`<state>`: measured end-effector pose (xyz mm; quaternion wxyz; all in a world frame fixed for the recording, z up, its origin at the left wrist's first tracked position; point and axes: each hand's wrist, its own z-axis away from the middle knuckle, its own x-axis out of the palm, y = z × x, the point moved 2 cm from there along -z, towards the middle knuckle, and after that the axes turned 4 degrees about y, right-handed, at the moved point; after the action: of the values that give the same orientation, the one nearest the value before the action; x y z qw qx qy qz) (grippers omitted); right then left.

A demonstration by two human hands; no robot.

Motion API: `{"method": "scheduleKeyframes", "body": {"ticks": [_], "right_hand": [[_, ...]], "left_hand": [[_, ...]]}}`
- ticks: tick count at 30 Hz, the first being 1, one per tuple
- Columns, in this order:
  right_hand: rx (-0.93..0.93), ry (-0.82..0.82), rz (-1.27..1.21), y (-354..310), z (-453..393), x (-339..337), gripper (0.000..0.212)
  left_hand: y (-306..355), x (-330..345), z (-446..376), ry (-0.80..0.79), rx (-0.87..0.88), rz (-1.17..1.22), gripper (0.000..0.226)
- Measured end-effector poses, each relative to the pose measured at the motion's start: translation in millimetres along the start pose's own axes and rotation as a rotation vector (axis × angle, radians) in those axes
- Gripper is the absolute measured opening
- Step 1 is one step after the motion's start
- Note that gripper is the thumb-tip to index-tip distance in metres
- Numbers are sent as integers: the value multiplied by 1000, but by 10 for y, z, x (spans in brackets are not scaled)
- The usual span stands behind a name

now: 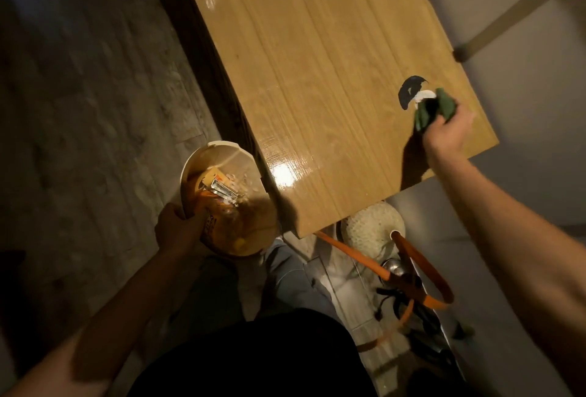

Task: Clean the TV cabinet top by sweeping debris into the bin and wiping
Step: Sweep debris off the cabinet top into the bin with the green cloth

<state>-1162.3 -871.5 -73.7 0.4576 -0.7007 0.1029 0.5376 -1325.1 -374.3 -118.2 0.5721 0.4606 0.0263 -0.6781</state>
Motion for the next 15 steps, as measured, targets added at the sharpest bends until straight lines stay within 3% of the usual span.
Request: {"method": "scheduleKeyframes", "body": {"ticks": [3, 6, 11, 15], "right_hand": [[88, -17, 40, 341, -444, -95, 46], [7, -57, 94, 515, -473, -65, 50], [-238, -84, 109, 564, 120, 4, 60], [-288, -78, 68, 500, 851, 75, 63]], "left_hand": [[-51, 37, 51, 34, -24, 22, 44], [-113, 78, 95, 46, -33, 16, 41], [-182, 153, 164, 26, -71, 38, 43], [-221, 178, 185, 24, -77, 19, 36]]}}
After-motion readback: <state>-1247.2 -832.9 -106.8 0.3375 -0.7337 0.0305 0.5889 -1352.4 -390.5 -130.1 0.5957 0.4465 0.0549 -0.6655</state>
